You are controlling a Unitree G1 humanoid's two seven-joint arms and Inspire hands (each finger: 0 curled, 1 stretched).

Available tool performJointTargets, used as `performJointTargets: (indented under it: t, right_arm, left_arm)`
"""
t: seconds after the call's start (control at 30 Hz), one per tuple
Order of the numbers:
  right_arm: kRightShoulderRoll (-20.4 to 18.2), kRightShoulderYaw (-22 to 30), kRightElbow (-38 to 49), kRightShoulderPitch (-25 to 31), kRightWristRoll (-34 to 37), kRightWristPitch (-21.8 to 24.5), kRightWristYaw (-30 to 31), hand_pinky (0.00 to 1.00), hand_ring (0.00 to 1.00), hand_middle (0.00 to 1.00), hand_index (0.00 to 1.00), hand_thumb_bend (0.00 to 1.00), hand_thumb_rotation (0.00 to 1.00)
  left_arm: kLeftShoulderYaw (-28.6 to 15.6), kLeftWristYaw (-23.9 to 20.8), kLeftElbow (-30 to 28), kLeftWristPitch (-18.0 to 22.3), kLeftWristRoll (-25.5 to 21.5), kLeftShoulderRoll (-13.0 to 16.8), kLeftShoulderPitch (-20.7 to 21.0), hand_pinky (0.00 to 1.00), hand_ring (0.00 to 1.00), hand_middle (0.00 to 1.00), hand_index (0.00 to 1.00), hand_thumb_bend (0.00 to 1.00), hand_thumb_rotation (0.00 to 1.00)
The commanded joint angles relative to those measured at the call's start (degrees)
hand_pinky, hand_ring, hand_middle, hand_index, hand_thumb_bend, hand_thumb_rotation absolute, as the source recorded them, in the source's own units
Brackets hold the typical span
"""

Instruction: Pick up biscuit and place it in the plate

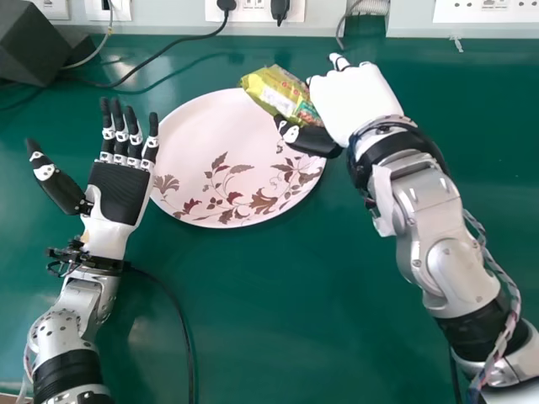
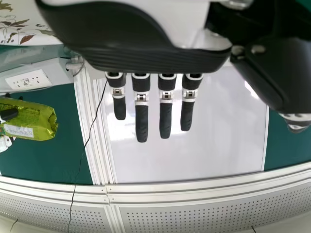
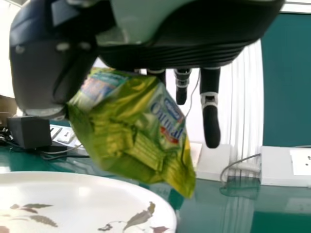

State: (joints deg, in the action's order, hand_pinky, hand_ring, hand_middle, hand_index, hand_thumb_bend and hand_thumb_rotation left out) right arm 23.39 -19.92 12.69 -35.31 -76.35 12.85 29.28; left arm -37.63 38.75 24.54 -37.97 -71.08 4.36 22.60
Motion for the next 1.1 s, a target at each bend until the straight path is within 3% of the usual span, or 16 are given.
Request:
performJointTargets:
  t: [0.0, 0.3, 0.47, 1.07]
  right_arm:
    - [-0.4, -0.7, 0.2, -1.3, -0.5, -0.9, -1.1, 0.3, 0.43, 0.51, 0.58, 0.46, 0.0]
    - [-1.6, -1.9, -1.6, -1.9, 0.4, -2.5, -1.1, 0.3, 0.43, 0.5, 0.58, 0.46, 0.0]
    - [-1.2, -2.3, -3.6, -2.2, 1.9, -5.4, -4.5, 0.3, 0.42, 0.5, 0.58, 0.46, 0.0]
    - [-2.1, -4.9, -11.7, -4.4, 3.1, -8.3, -10.6, 0.3, 0.43, 0.5, 0.58, 0.46, 0.0]
  left_arm:
    - [0.1, 0.3, 2.5, -0.3, 0.4, -1.5, -3.4, 0.88, 0.74, 0.8, 0.86, 1.0, 0.51]
    - [0.0, 0.4, 2.6, -0.4, 0.3, -1.4, -3.5, 0.84, 0.78, 0.81, 0.86, 1.0, 0.5]
    - [-0.1, 1.0, 2.9, -0.5, 0.3, -1.1, -3.5, 0.79, 0.74, 0.78, 0.84, 1.0, 0.5]
    - [0.0, 1.5, 2.1, -0.3, -0.5, -1.3, -4.0, 0.84, 0.7, 0.78, 0.84, 1.0, 0.51]
